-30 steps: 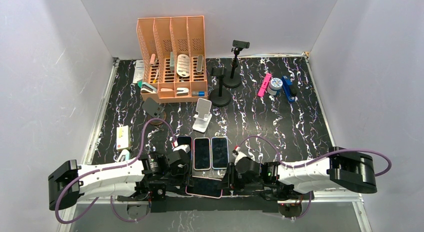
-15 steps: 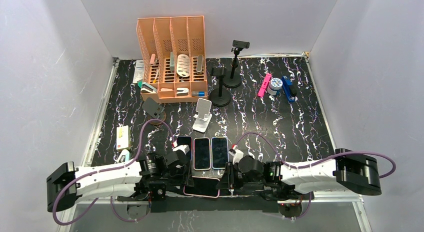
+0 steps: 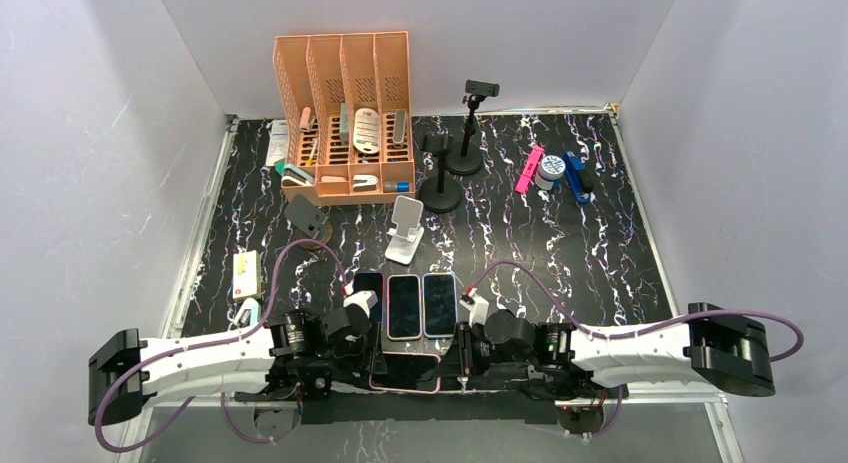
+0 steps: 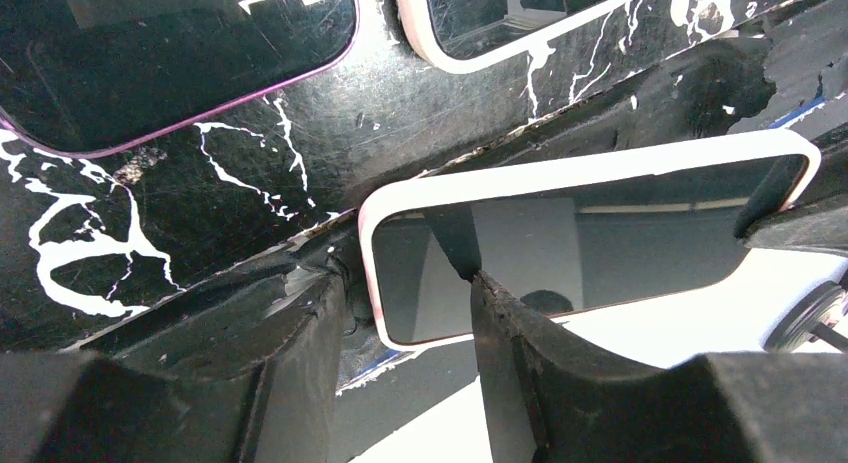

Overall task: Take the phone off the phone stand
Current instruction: Pick up the phone at the center of the board, then place the phone at the center of the board, then reset both arms

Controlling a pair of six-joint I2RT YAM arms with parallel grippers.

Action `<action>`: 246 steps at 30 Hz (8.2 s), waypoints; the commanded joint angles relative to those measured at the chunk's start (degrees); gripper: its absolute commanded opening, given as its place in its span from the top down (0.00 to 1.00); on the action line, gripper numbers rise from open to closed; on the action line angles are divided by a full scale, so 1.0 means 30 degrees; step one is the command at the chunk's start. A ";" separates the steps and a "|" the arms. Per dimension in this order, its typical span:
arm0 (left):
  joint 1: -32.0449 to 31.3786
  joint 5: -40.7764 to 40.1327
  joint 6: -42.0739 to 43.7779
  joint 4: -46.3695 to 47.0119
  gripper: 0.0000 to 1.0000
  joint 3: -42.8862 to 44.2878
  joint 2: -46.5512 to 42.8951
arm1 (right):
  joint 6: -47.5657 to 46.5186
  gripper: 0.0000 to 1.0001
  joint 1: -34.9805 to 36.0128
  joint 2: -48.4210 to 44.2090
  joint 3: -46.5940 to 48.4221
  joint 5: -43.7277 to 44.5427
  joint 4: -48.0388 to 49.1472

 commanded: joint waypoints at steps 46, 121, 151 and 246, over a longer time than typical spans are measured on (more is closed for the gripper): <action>-0.0700 0.1811 -0.1575 1.3609 0.67 -0.1057 0.0066 | -0.0497 0.99 0.0084 0.4321 0.3018 -0.1320 1.1743; -0.0684 -2.1673 0.8456 -0.4414 0.19 0.6134 -0.9518 | 1.4339 0.99 -0.0405 -0.2243 0.1915 2.0680 -1.3533; -0.0670 -2.1088 0.8564 -0.4802 0.19 0.6441 -0.9021 | 1.3832 0.36 -0.0433 -0.1569 -0.0404 1.4347 -1.2669; -0.0670 -1.8545 0.6574 -0.3298 0.18 0.7131 -0.3307 | -0.9620 0.01 -1.6815 0.1282 0.6683 0.3824 -0.8218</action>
